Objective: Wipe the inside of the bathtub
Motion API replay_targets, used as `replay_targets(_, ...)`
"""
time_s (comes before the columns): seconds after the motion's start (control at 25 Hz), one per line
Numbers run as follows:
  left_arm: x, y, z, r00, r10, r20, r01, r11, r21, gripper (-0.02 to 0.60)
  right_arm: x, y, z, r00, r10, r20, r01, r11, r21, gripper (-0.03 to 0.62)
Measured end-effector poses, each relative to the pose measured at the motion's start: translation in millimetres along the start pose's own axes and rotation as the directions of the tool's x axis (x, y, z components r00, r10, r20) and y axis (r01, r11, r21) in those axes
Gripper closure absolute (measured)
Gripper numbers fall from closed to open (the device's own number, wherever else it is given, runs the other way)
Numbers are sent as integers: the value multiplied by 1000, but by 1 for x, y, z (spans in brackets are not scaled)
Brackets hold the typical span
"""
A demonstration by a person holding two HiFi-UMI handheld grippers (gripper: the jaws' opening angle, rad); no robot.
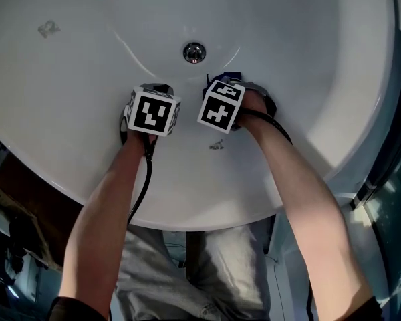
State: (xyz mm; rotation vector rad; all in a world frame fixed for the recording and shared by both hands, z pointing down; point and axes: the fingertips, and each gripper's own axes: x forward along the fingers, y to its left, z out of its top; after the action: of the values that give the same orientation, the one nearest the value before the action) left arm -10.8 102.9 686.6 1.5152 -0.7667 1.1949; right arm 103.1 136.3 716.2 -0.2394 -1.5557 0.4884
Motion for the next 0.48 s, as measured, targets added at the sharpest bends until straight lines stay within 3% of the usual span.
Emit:
replay_targets(0.32, -9, -30, 1, 999, -47, -4, 47, 999, 0, 578, -29, 28, -3, 984, 147, 97, -159, 978, 133, 467)
replay_targets(0.48, -18, -37, -4, 998, -52, -29, 54, 998, 43, 578, -40, 47, -8, 974, 199, 105, -213, 968, 132, 467)
